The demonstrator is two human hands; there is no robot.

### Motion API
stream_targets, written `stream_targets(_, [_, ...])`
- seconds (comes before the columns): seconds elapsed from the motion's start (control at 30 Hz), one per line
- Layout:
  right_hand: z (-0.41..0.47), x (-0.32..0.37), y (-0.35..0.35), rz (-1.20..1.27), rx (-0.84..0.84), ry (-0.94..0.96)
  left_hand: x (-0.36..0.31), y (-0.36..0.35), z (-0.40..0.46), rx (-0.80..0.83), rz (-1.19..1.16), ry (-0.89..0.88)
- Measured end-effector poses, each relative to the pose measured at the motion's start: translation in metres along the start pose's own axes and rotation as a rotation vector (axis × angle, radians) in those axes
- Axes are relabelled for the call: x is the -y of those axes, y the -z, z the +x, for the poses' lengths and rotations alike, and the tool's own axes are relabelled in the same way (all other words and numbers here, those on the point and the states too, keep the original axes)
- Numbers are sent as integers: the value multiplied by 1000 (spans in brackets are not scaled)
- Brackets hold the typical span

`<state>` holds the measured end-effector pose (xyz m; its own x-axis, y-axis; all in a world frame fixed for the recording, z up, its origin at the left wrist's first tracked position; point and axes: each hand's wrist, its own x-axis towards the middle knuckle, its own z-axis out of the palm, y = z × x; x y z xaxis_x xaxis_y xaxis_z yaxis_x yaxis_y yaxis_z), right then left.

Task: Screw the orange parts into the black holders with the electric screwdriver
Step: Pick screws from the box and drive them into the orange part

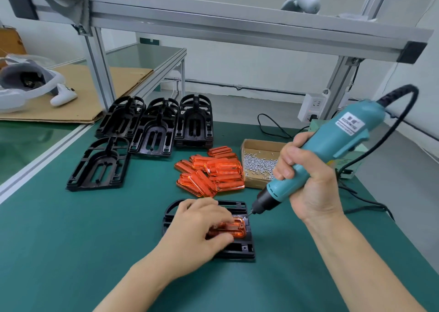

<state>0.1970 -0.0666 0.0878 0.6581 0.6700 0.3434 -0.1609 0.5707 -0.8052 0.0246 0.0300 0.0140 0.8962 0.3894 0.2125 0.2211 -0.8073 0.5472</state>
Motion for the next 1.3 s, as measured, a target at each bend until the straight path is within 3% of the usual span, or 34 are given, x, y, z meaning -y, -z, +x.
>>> stream_targets(0.17, [-1, -10, -2, -88, 64, -17, 1, -12, -3, 153, 213, -41])
stream_targets(0.63, [4, -22, -9, -210, 191, -59, 6, -16, -2, 140, 275, -92])
stream_targets(0.9, [7, -27, -17, -266, 472, -68, 6, -16, -1, 131, 254, -75])
stream_targets(1.13, [10, -26, -9, -265, 360, -73, 7, -18, 0, 110, 249, -75])
stream_targets(1.3, [6, -29, -10, -308, 393, -30, 8, -19, 0, 108, 234, -74])
